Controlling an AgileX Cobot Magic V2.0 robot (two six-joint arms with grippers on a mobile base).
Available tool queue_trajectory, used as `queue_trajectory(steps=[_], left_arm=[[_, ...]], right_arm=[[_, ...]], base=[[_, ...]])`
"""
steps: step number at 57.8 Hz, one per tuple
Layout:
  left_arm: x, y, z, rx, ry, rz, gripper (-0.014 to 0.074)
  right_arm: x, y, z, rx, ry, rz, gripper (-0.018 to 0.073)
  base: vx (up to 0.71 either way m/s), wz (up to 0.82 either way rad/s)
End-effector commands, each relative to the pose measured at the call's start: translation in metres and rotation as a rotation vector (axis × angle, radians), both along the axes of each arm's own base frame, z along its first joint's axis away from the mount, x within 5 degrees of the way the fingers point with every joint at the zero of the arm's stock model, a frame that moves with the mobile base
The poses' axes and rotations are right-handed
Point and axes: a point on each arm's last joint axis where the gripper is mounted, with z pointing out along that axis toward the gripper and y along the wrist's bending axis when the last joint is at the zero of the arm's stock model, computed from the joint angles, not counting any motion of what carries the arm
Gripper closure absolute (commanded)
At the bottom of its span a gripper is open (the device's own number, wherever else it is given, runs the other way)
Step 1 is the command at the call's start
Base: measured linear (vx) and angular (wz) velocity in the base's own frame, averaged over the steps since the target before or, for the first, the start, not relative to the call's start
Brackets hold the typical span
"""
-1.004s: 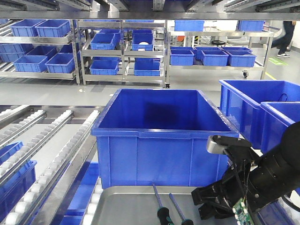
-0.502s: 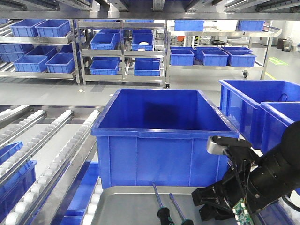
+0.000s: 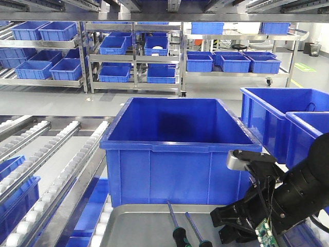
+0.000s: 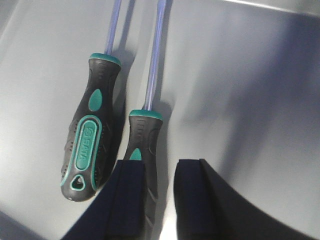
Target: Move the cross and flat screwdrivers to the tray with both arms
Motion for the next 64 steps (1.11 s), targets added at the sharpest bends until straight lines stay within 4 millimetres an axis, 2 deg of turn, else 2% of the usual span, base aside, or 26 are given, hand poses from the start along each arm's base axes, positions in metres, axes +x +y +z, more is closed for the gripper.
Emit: queue_trajectory(steps=[1,17,23,28,32,42,51,55,64], left_arm=[[0.001,0.000,-0.002,-0.016,-0.056,0.005,0.0603],[0.001,0.000,-0.002,-0.016,-0.056,0.005,0.0603],[0.001,0.000,-0.002,-0.016,-0.056,0.005,0.0603],[0.001,0.000,-0.002,-0.016,-0.056,0.005,0.0603],[0.001,0.000,-0.002,-0.016,-0.056,0.005,0.0603],[0.001,0.000,-0.002,-0.016,-0.056,0.005,0.0603],[0.001,0.000,-0.002,-0.016,-0.056,0.005,0.0603],[0.001,0.000,-0.002,-0.016,-0.056,0.005,0.0603],[0.001,0.000,-0.002,-0.016,-0.056,0.005,0.0603]], right_arm=[[-0.001,0.001,0.021,0.041,-0.086,-0.007,0.0317],[-0.002,-0.004,0.021,0.000,-0.107,-0.003,0.0317],[-0.017,-0.010,0.026,-0.004,-0.161,-0.012,0.0317],[-0.040,-0.018,0.029,0.026,-0.279,-0.050,0.0317],[-0.061,-0.028,0.032,0.053,-0.445,-0.094,0.0317],[-0.126,-0.057,0.032,0.076,-0.823,-0.159,0.0317],[-0.184,-0.092,0.011,0.031,-0.987,-0.347,0.0317],[-0.207,-0.101,-0.002,-0.024,-1.058,-0.416,0.0317],[-0.236,-0.107,-0.034,-0.143,-1.180,-0.452,0.0317]], base=[[0.00,0.00],[0.00,0.00],[0.00,0.00],[0.00,0.00],[0.00,0.00],[0.00,0.00],[0.00,0.00],[0.00,0.00],[0.00,0.00]])
